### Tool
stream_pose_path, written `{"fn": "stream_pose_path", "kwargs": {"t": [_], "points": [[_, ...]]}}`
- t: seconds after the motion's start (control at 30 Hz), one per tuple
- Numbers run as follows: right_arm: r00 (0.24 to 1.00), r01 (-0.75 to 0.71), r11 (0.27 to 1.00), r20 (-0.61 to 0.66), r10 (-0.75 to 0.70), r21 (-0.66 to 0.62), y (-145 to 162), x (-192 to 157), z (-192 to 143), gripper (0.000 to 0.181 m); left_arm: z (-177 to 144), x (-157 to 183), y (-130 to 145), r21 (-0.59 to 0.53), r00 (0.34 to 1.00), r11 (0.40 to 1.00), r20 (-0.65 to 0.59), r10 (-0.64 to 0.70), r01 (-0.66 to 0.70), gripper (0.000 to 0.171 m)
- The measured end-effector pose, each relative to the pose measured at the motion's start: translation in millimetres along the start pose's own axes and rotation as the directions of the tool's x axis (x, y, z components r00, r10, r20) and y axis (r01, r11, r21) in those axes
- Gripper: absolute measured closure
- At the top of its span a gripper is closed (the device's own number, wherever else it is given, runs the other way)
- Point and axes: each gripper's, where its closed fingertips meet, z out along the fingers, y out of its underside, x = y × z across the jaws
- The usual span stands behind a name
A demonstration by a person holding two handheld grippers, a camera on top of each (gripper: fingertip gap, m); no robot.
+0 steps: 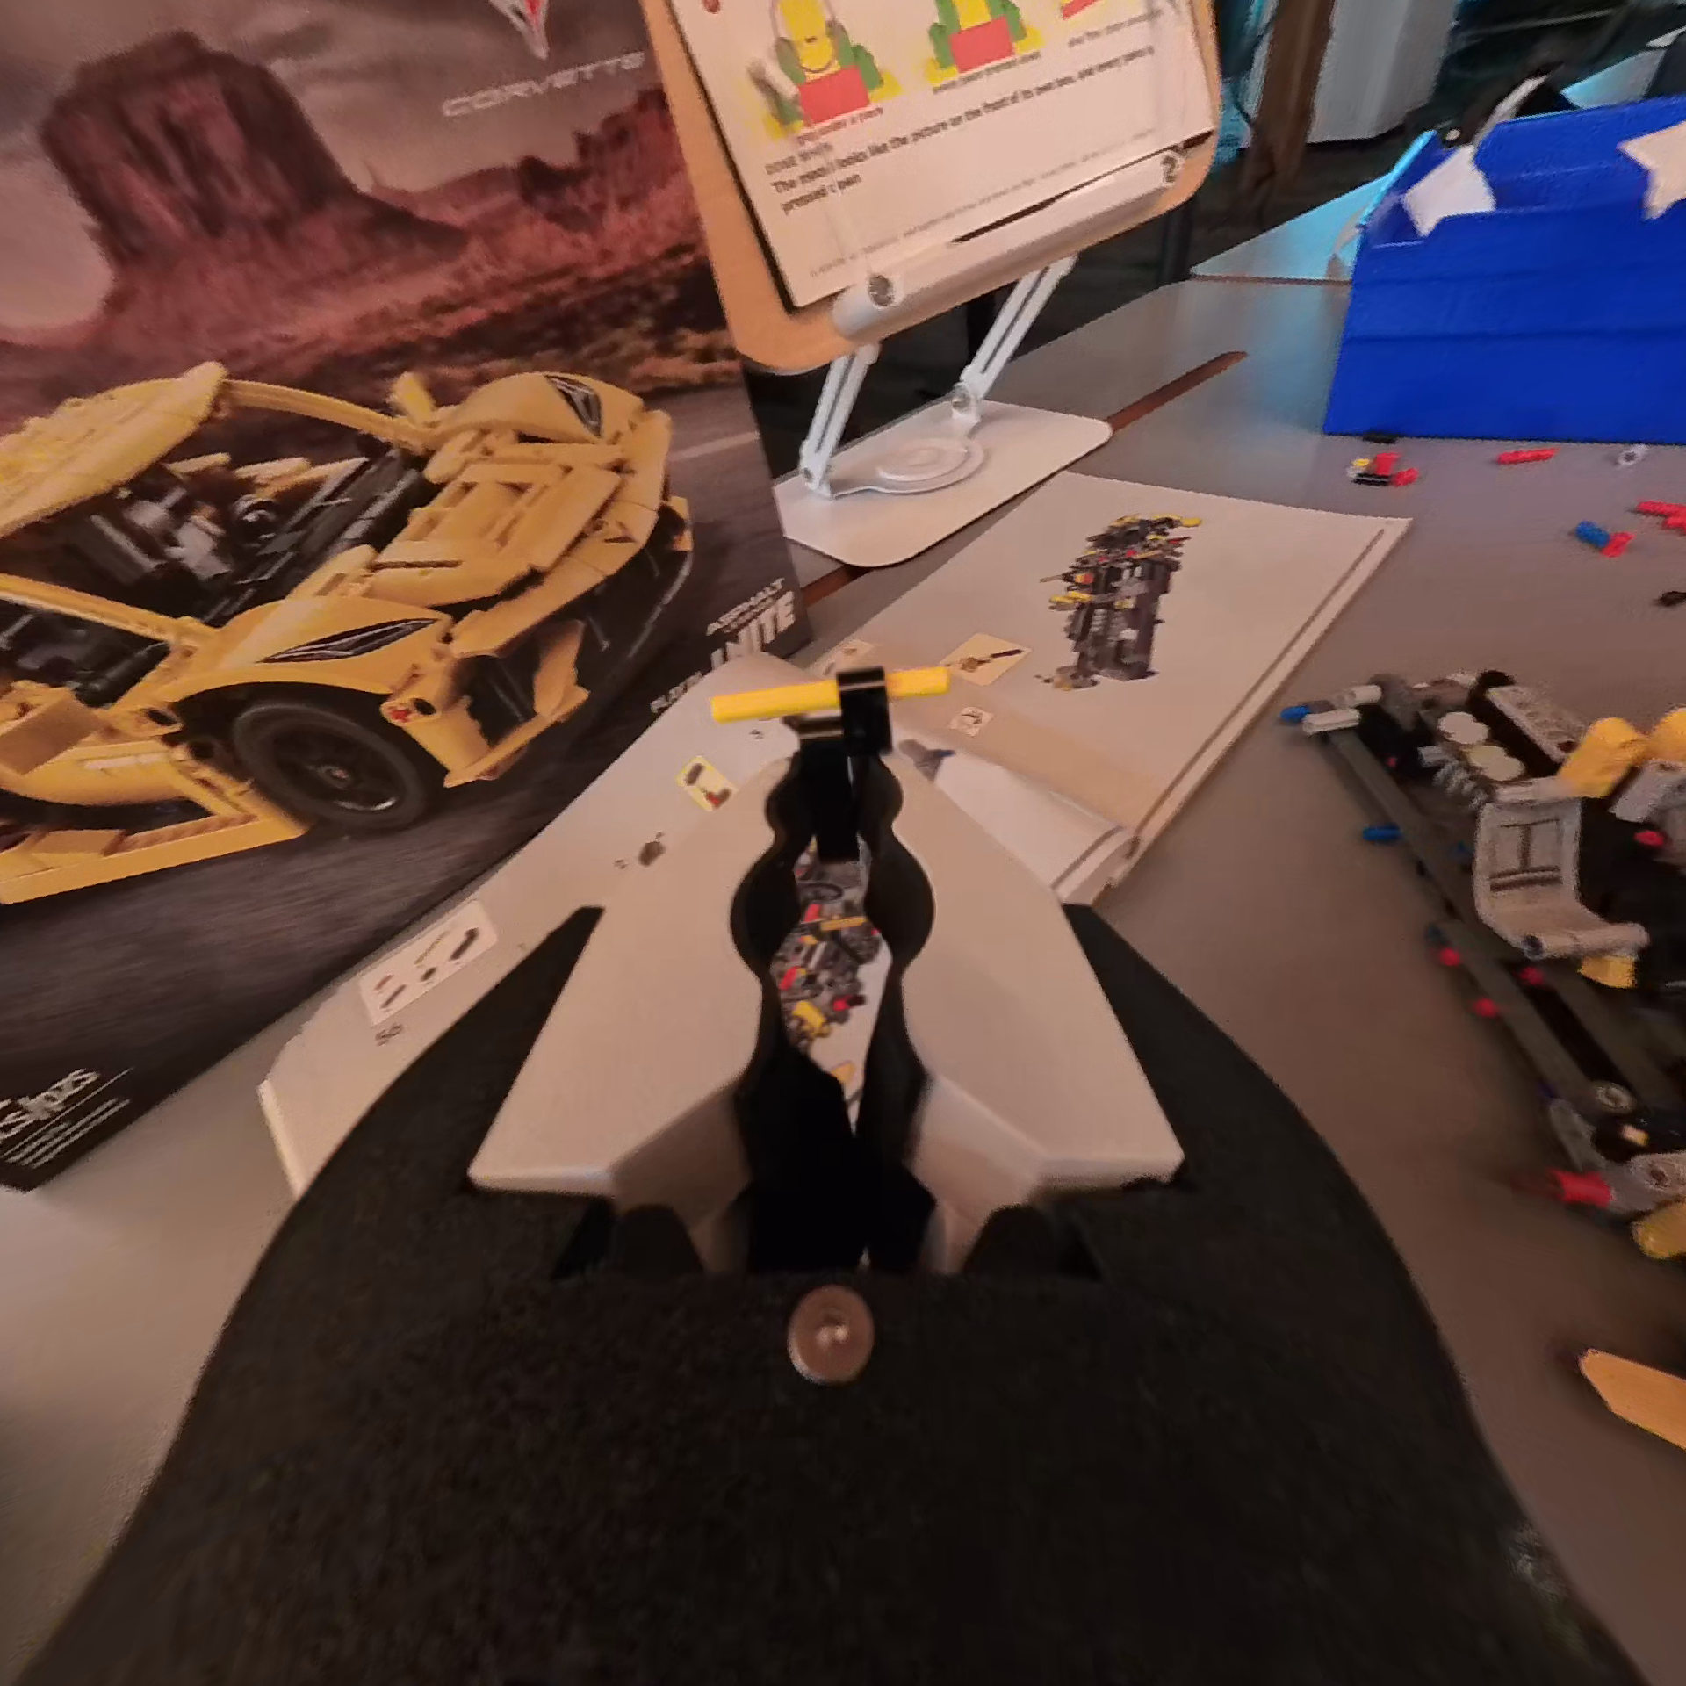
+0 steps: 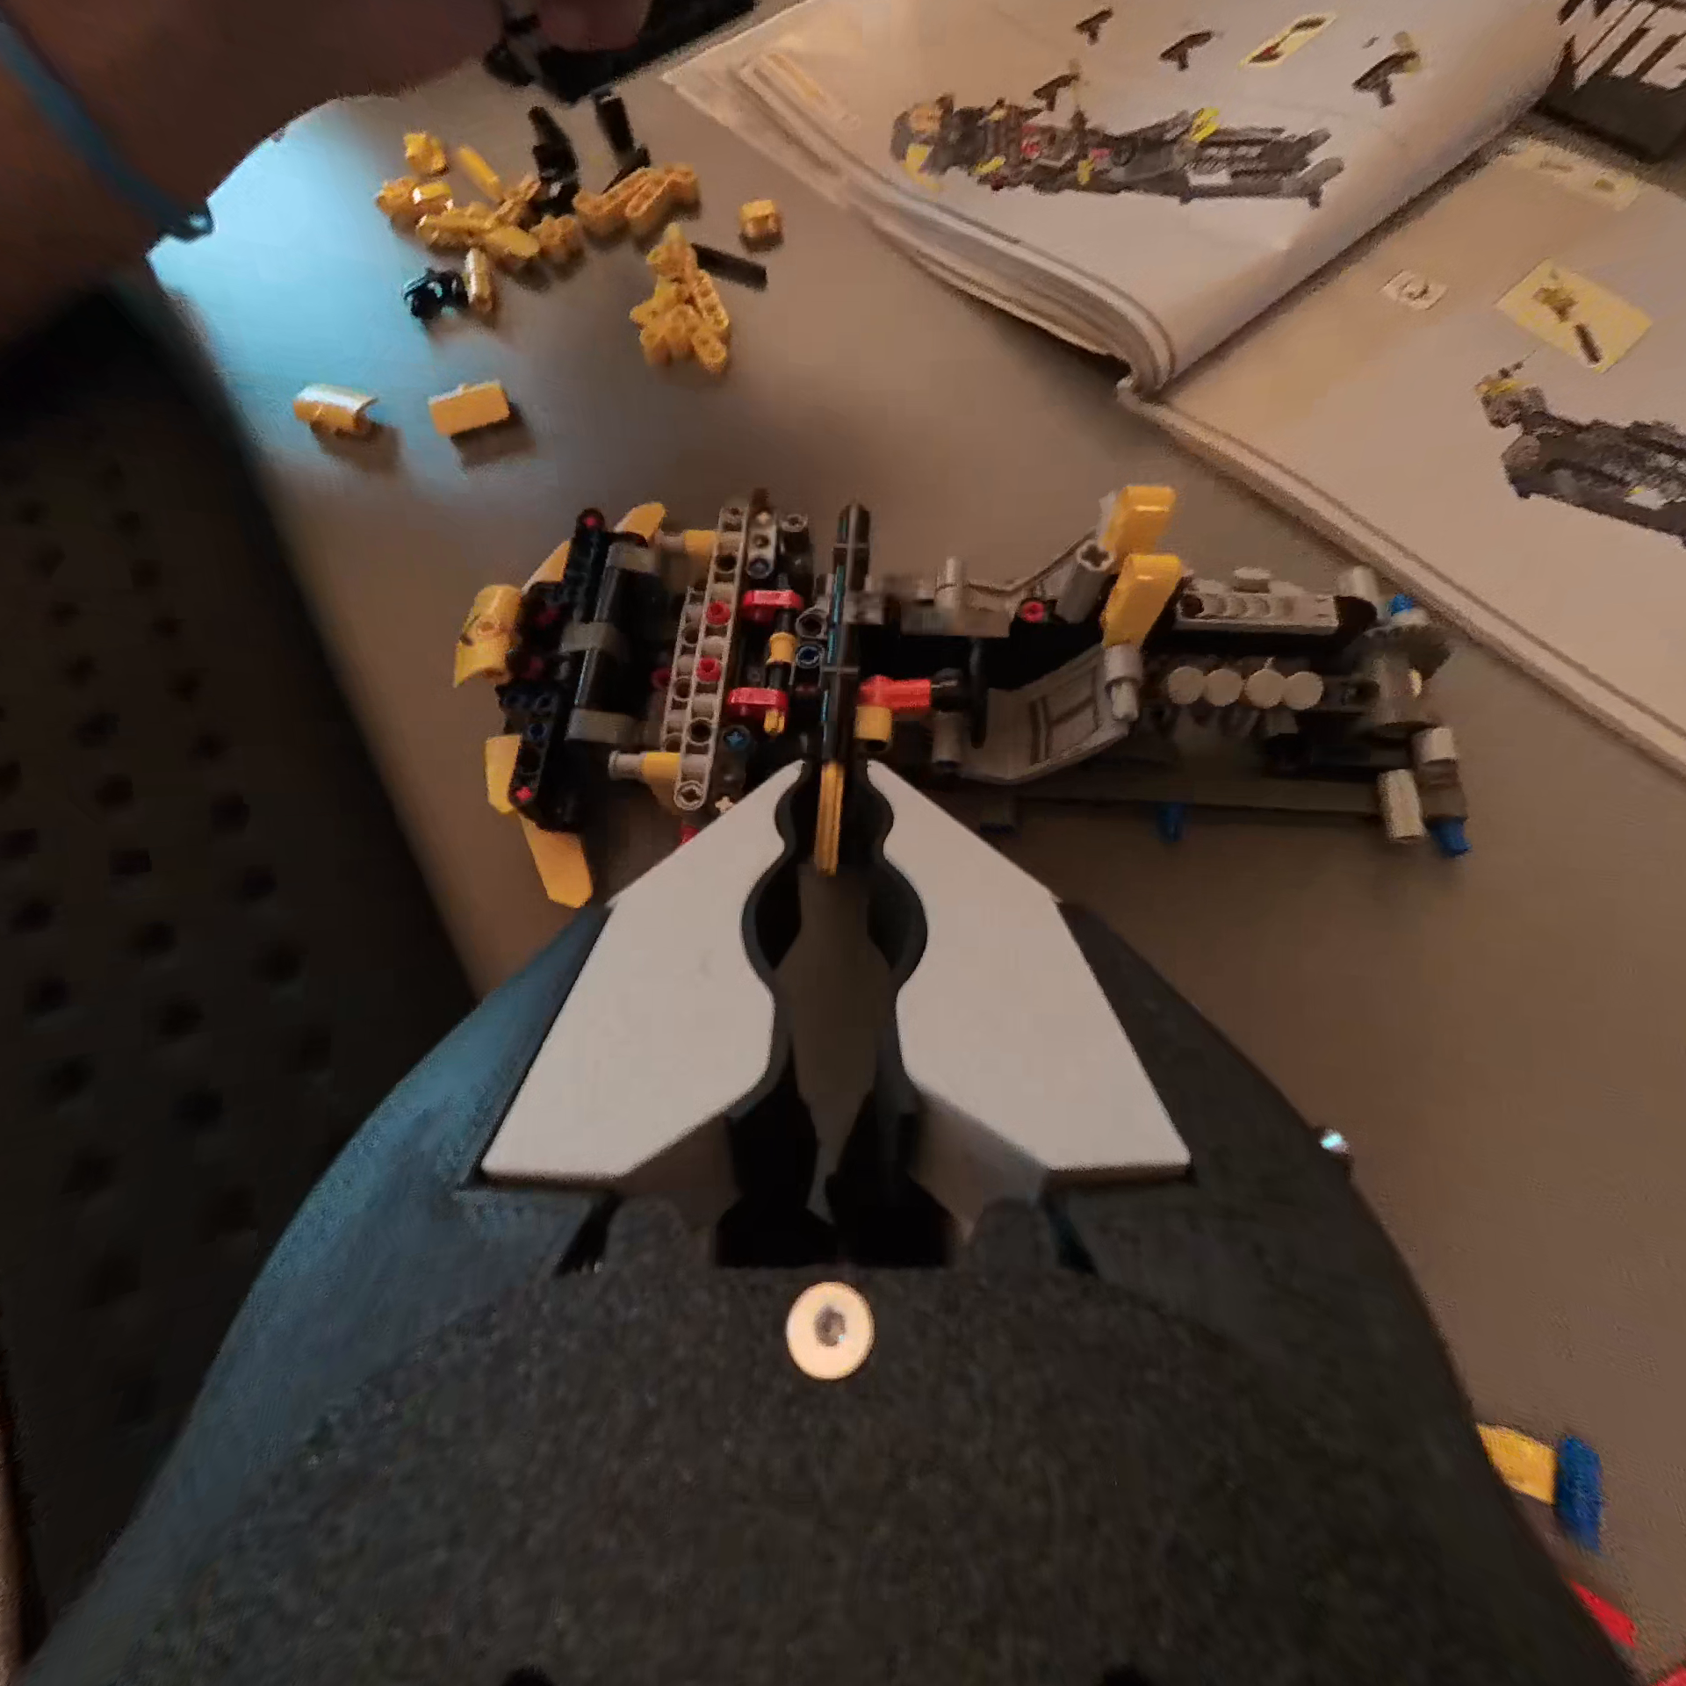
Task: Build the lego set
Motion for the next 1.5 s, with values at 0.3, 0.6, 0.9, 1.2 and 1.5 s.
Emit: {"fn": "stream_pose_path", "kwargs": {"t": [0.3, 0.6, 0.9, 1.2, 1.5], "points": [[0.996, -0.024, 1.0, 0.092, 0.024, 0.008, -5.3, 4.5, -8.4, 0.169, -6.0, 45.5, 5.5, 0.043, 0.992, 0.996, -0.093, 0.08, -0.077, 0.167], [0.99, -0.103, 0.971, 0.117, 0.079, 0.217, -84.8, 14.6, -17.2, 0.145, -3.6, 108.2, 13.1, 0.061, 0.881, 0.89, -0.122, 0.457, -0.452, 0.167], [0.986, -0.119, 0.976, 0.14, 0.094, 0.184, -89.8, 15.8, 29.0, 0.158, 4.7, 129.9, 38.5, -0.006, 0.809, 0.821, -0.178, 0.56, -0.57, 0.167], [0.993, -0.078, 0.992, 0.099, 0.068, 0.1, -88.2, 16.8, 38.7, 0.166, 1.7, 128.6, 29.9, 0.0, 0.817, 0.825, -0.14, 0.559, -0.565, 0.166], [0.992, -0.09, 0.992, 0.095, 0.082, 0.085, -85.1, 11.7, 37.9, 0.174, -1.3, 140.3, 33.3, -0.017, 0.849, 0.866, -0.209, 0.485, -0.499, 0.162]]}}
